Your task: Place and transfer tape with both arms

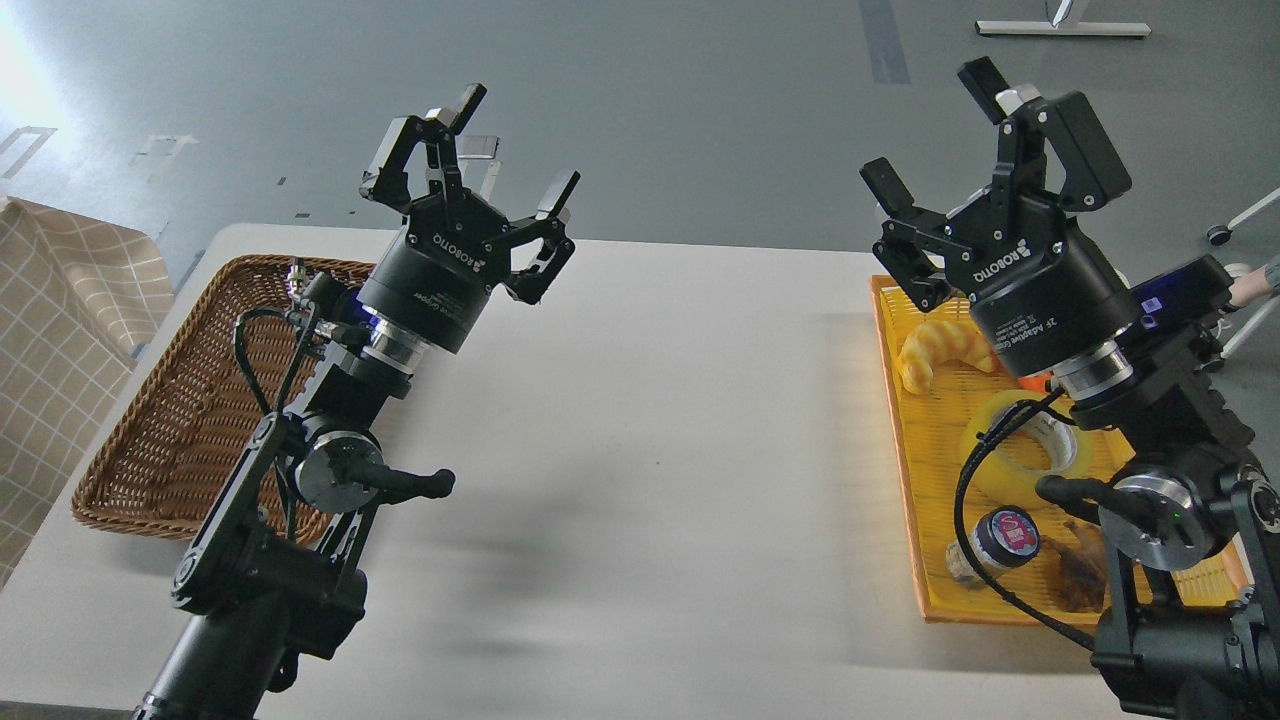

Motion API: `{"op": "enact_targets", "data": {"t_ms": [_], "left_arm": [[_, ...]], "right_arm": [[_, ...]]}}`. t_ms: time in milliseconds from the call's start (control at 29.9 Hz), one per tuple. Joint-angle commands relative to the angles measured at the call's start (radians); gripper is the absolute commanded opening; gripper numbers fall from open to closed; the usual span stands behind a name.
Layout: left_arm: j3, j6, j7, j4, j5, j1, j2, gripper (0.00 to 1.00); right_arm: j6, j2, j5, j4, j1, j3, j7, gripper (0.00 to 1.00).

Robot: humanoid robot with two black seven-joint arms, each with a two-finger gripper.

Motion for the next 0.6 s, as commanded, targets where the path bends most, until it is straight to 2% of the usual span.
{"op": "enact_targets", "data": {"t_ms": [0,569], "left_arm": [[0.0,0.0,0.0,0.0,-0.001,0.002,0.0,0.98],[0.003,0.008,-0.001,0.0,0.003,0.015,0.0,0.98]], "right_arm": [[0.006,0.0,0.001,0.004,0.002,-0.001,-0.019,1.0],[0.022,0.0,-0.016,0.014,0.005,-0.001,-0.018,1.0]]}}
